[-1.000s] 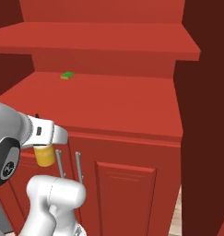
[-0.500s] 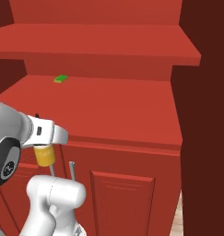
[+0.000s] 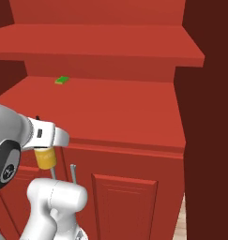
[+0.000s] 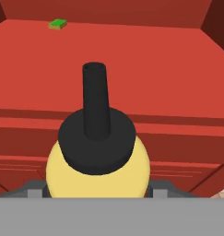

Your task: Pick the mustard and shaker from the counter and place them in the cabinet.

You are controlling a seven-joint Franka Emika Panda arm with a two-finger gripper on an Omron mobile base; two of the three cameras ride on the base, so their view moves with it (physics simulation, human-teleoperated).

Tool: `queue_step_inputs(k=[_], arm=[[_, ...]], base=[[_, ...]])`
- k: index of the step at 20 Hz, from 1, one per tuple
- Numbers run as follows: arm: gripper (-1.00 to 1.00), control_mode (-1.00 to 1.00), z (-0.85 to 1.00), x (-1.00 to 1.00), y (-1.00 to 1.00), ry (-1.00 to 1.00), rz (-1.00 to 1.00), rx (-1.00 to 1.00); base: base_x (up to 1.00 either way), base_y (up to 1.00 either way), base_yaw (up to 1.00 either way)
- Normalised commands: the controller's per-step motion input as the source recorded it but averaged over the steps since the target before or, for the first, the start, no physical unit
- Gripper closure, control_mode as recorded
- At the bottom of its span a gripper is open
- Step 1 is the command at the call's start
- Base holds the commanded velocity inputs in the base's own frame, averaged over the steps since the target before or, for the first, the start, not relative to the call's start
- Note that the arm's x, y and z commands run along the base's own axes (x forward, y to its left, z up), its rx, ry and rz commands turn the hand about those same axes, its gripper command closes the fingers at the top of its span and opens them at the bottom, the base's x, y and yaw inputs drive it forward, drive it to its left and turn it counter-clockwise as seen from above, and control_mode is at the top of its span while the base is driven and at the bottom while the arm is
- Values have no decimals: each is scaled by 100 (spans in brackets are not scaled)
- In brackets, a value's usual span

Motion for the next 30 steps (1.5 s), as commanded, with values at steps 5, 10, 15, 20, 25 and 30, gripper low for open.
queue_step_inputs(k=[5,10,15,20,25,30], arm=[[100,-100,19,-12,0,-5,0,0],[100,-100,38,-19,0,-7,0,0],[100,-100,40,-15,0,-7,0,0],[100,-100,56,-2,0,-2,0,0],[100,-100,61,0,0,0,0,0],[100,-100,51,0,0,0,0,0]], base=[[0,0,0],[0,0,0],[0,0,0],[0,0,0],[0,0,0],[0,0,0]])
